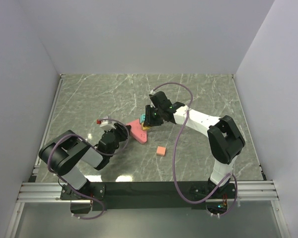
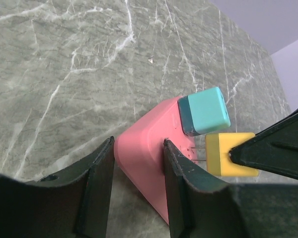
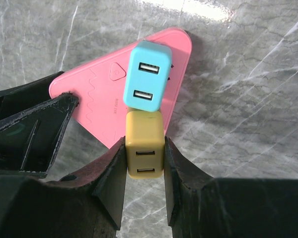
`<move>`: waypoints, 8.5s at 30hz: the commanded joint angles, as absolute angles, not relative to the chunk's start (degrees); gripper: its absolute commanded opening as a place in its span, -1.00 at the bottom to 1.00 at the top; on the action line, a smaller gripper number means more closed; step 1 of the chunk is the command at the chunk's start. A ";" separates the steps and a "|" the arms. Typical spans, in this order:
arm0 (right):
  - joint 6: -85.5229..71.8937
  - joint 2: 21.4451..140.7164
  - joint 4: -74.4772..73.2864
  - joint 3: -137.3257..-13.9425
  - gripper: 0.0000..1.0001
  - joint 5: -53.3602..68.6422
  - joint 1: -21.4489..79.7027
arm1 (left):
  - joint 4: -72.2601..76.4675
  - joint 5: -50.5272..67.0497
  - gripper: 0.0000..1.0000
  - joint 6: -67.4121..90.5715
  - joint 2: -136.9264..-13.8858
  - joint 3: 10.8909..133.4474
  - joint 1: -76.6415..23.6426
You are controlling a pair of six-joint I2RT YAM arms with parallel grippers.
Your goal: Insert the plug
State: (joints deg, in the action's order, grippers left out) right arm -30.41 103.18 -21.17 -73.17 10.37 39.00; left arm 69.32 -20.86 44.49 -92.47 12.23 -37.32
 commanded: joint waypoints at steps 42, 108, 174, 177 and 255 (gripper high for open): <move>-31.03 104.32 -28.74 -71.28 -1.00 9.67 41.93 | 70.40 -23.47 -0.99 39.90 -93.08 9.41 -42.45; -30.50 113.03 -30.06 -79.98 -1.00 -2.54 44.91 | 86.22 -17.05 -0.99 39.37 -100.28 6.06 -47.90; -31.99 80.08 -25.13 -57.13 0.74 -18.45 48.16 | 62.41 -31.55 -0.99 39.20 -95.10 16.35 -47.03; -34.97 77.97 -26.37 -54.68 0.74 -18.89 48.25 | 61.70 -31.20 -0.99 39.11 -94.83 17.31 -45.79; -25.66 65.83 -3.69 -37.62 -1.00 -7.65 56.78 | 68.91 19.07 0.42 47.46 -80.77 14.59 -44.56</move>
